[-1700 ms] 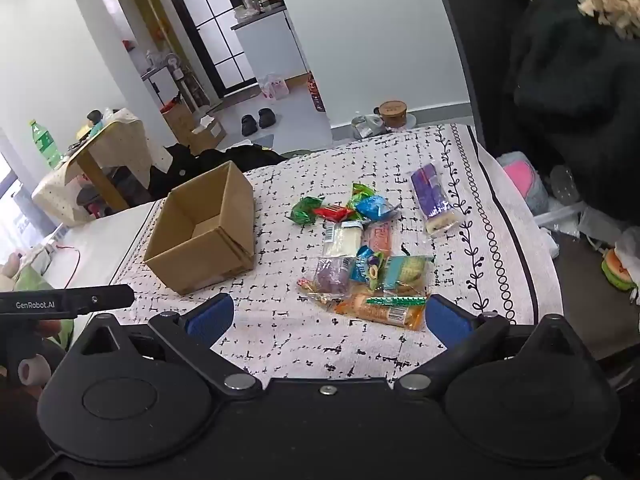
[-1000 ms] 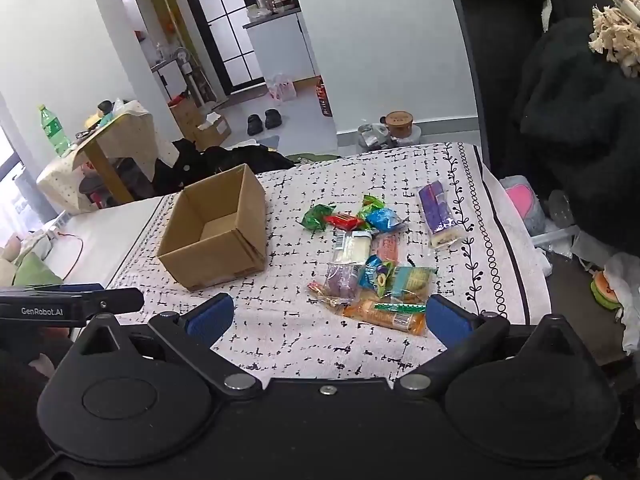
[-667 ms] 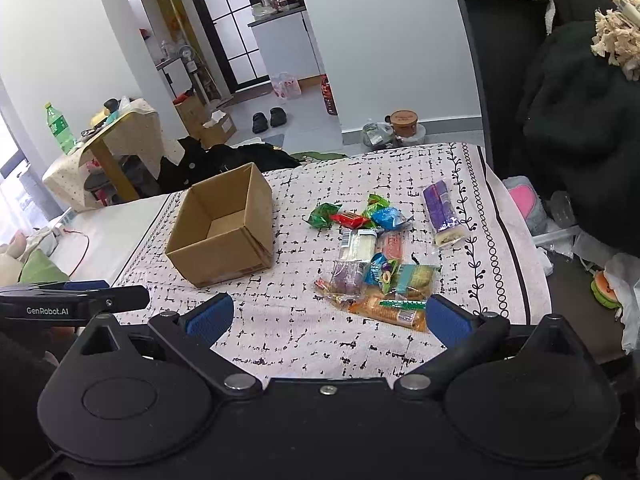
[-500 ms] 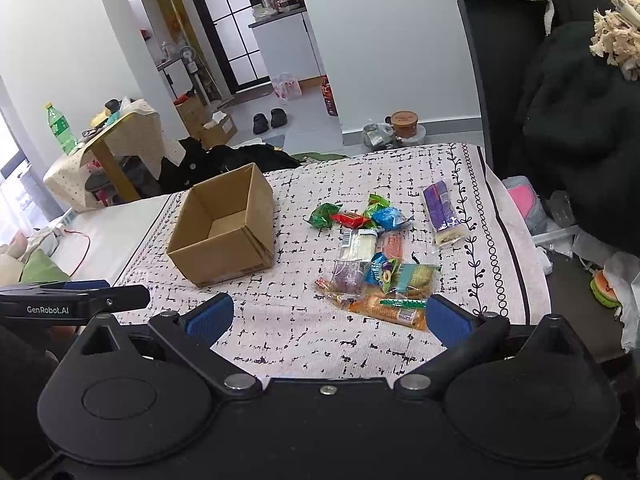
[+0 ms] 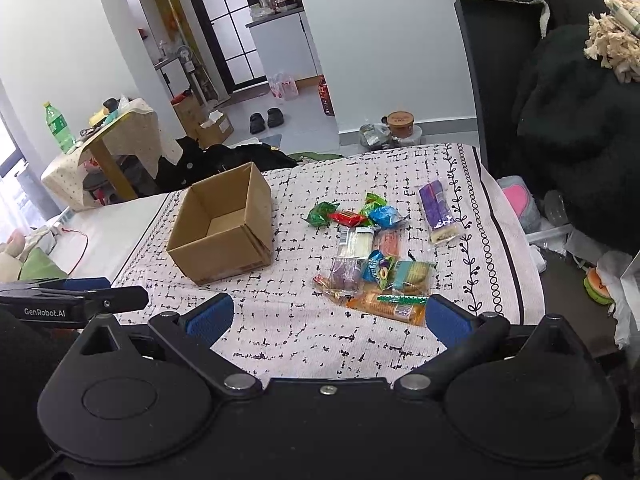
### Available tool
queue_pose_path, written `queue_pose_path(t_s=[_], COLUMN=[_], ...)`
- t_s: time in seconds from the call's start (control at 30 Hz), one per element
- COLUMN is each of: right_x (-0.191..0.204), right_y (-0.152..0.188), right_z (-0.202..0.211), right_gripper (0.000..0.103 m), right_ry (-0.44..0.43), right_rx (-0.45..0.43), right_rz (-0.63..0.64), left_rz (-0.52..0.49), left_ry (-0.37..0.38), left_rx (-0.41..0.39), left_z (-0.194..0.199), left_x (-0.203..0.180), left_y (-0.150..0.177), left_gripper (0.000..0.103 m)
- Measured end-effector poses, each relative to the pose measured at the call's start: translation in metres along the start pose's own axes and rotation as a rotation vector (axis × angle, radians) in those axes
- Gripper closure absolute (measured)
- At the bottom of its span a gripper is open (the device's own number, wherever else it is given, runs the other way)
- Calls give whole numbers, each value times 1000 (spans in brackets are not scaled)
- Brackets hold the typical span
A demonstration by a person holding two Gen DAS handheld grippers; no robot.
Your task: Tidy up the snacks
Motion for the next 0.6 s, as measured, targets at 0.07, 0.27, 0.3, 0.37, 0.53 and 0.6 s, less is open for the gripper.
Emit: queue_pose_path(t_s=[0.07, 0.27, 0.3, 0.37, 0.53, 0.6], right_x=[0, 0, 0, 0, -1, -2], right_y=[0, 1, 1, 2, 2, 2], right_z=[0, 2, 2, 3, 5, 5], right_gripper=[0, 0, 0, 0, 0, 0], right_ry=[1, 0, 2, 4, 2, 3], right_rx=[-1, -5, -4, -6, -10, -11], right_rz=[0, 5, 4, 6, 3, 3], left_rz=[3, 7, 9, 9, 7, 7], left_ry=[1, -6, -7, -7, -8, -8], left_rx=[-4, -8, -7, -7, -9, -11], left_z=[2, 2, 2, 2, 3, 3], left_x=[0, 2, 2, 3, 4, 4], left_y=[0, 0, 0, 1, 2, 2], left_gripper=[0, 0, 0, 0, 0, 0])
Point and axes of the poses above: each gripper's, at about its wrist camera, not at the fingertips, and z roughly against the way its jaws point, x to its left, y to its underside, the point moved 6 cm from there along -z, roughly the way its jaws point, and after that the axes turned 12 degrees about x, right-handed, at the moved point
